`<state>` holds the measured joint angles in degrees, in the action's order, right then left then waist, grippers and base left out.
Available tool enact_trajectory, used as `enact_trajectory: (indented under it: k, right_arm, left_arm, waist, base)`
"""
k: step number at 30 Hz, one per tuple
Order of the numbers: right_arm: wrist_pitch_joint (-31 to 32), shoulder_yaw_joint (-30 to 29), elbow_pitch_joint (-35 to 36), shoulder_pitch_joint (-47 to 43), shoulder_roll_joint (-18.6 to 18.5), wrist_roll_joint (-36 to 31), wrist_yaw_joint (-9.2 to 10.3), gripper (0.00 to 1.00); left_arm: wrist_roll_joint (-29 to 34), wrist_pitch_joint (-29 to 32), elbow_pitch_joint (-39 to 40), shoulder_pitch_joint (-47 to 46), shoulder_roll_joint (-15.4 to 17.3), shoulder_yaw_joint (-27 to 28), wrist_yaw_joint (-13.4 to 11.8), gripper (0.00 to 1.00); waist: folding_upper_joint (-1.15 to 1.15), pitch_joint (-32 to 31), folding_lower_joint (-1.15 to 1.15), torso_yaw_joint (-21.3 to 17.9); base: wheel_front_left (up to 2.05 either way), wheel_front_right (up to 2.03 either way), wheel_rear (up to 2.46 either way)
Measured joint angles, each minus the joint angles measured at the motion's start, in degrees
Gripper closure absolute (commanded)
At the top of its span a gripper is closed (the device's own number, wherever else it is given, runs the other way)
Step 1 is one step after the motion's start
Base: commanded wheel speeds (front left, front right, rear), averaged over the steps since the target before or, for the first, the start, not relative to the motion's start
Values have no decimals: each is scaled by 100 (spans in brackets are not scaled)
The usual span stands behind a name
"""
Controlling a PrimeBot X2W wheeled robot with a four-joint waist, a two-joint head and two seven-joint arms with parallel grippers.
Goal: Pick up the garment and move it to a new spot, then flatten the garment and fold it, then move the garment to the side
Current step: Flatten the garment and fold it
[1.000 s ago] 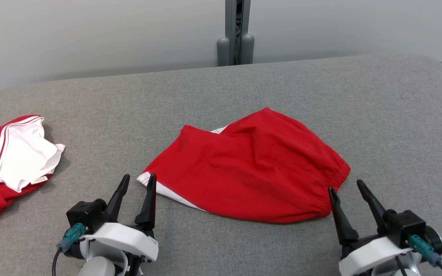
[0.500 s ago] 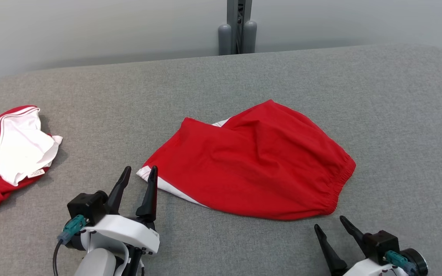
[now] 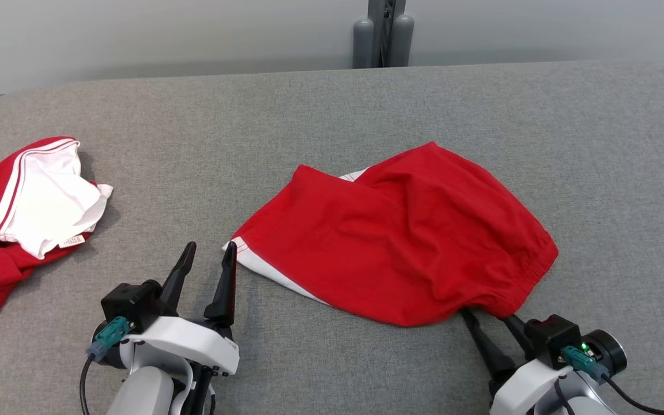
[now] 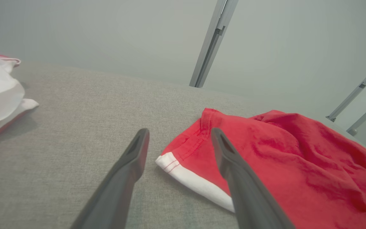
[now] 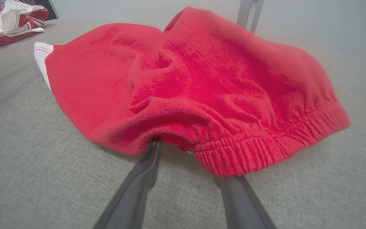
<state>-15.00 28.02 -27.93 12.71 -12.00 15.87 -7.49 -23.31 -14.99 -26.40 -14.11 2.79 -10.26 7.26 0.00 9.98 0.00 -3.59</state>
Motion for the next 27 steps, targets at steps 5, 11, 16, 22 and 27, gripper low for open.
enact_trajectory:
  k: [5, 11, 16, 22, 27]
  right_arm:
    - [0, 153, 357, 19, -135, 147, 0, 100]
    - [0, 545, 887, -21, -457, 625, -1, 100]
    - [1, 539, 1307, -17, -755, 1154, -1, 100]
    - [149, 380, 1384, 270, -985, 2065, 0, 100]
    - [794, 263, 975, 965, -1023, 3025, 0, 100]
  left_arm:
    - [4, 0, -3, -13, -1, 1, 0, 0]
    - [-47, 0, -31, -8, -1, -19, 1, 0]
    - [-90, -1, -25, 38, -1, -36, 11, 0]
    - [-143, 0, -22, 59, -2, -103, 11, 0]
    - [-170, 0, -27, 28, -2, -213, 11, 0]
  waist:
    - [0, 11, 0, 24]
    - [0, -100, 0, 18]
    - [0, -207, 0, -4]
    - [0, -216, 0, 15]
    - [0, -114, 0, 159]
  base:
    - [0, 0, 0]
    - [0, 0, 0]
    - [0, 0, 0]
    - [0, 0, 0]
    - [0, 0, 0]
